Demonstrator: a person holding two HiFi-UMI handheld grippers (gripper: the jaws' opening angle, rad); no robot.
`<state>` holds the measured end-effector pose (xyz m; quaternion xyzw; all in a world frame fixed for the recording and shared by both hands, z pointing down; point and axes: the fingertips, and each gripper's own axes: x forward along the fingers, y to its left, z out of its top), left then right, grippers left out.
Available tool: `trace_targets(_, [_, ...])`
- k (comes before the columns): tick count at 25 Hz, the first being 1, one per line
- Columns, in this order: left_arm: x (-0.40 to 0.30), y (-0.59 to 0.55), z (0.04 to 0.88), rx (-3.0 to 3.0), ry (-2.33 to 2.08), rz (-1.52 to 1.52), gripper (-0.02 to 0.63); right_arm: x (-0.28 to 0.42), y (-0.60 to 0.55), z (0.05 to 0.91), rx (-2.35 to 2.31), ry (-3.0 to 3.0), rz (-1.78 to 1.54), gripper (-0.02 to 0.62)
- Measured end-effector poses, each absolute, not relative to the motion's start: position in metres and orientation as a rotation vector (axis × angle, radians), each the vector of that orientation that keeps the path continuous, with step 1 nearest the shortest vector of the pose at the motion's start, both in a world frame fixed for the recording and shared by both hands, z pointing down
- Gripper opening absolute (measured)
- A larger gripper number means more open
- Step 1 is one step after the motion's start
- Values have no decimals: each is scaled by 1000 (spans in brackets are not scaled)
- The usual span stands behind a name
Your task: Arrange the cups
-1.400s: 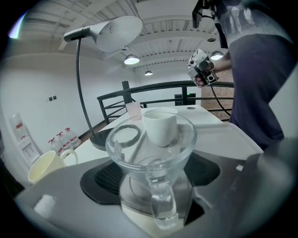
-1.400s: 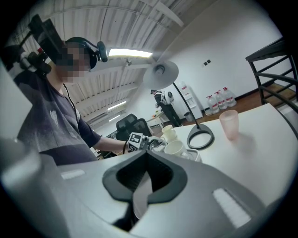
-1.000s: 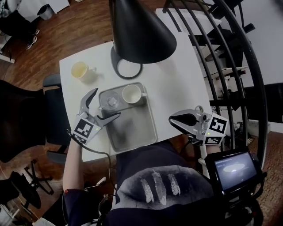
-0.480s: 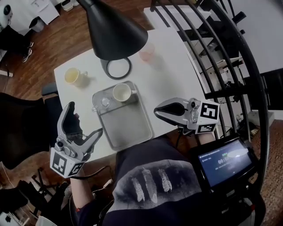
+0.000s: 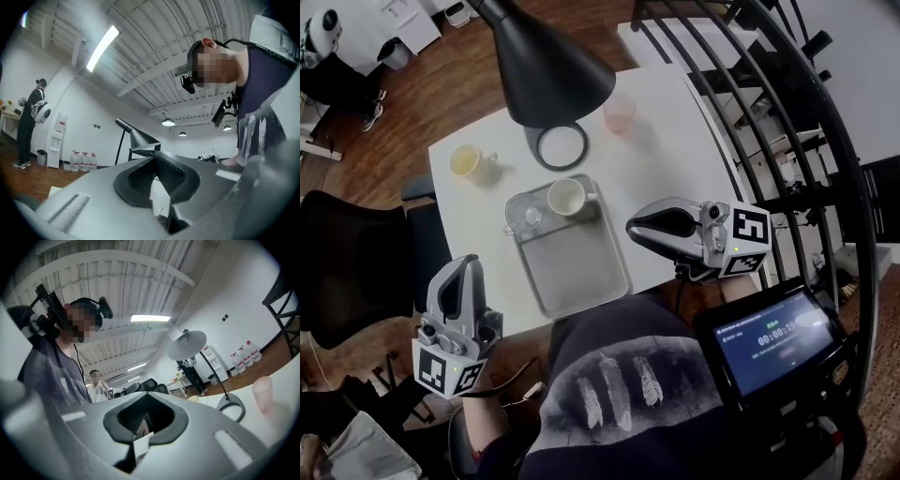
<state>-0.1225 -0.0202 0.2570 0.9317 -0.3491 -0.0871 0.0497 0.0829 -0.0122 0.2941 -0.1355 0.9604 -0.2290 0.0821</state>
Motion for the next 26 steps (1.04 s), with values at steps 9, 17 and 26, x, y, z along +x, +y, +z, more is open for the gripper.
trace_targets(9, [-103,-14,282,2829,-1020,-142,15,76,-13,304,-403,2897,-681,5])
trace_targets(17, [-95,-12,285,2836,-993,-101,15,79,-16,300,-398,2880,-690,5])
trace_targets(26, [-92,-17,297,2846,-980,-5,15,77,-26,298,-428,2840,-703,5])
